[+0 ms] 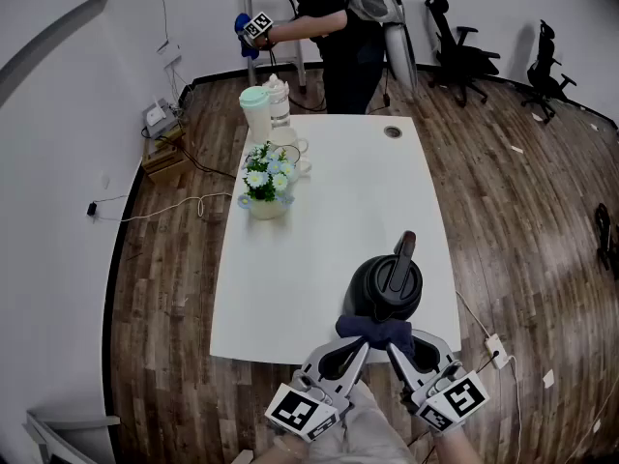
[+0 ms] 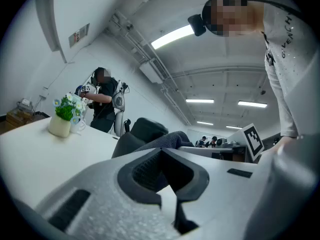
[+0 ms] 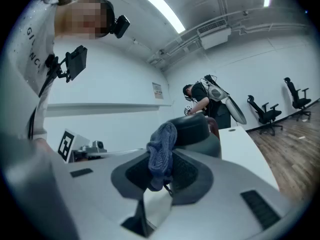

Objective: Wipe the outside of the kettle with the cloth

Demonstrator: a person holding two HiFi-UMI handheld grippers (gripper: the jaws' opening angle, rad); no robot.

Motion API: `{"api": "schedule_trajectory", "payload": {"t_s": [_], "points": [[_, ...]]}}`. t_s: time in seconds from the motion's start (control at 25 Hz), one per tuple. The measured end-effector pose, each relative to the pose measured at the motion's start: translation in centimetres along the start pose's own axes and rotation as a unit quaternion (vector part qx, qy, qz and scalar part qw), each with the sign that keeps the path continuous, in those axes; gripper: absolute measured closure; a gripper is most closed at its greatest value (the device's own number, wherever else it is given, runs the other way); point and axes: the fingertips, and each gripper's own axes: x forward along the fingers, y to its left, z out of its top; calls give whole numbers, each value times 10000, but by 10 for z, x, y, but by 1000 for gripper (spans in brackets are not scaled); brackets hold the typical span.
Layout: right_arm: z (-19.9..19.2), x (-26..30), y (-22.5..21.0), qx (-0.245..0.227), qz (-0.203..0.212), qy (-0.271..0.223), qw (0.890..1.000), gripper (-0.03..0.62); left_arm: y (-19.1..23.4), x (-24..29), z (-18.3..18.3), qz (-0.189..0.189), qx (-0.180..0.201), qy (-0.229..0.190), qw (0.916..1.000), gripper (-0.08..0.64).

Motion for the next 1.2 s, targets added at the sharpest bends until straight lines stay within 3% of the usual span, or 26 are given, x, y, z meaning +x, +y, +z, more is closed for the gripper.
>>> {"api": "schedule_trajectory", "payload": {"t_s": [0.24,0.44,0.72,0.8,0.96,1.08,1.2], "points": [[-46,17,-29,-56,-302,296,9991,528,11,18,-29,496,338,-51,9982,552],[-79,28,-34,-33,-657,518,9965,528,17,26,-52,957,222,194,9950,552],[-115,22,-53,184,-1333,917,9867,528,18,13,-59,959,275,274,9946,554],[-92,10,-53,-78,-1466,772,9862,528,18,7,-58,962,386,308,9941,554],[6,-33,-48,-973,-1731,-217,9798,529,12,-2,-38,994,535,250,9933,554],[70,-55,-56,-1729,-2044,-870,9596,528,13,-1,-14,1069,648,112,9921,554],[117,-55,-67,-2466,-2412,-1441,9275,528,18,1,11,1165,809,-76,9899,554]]}}
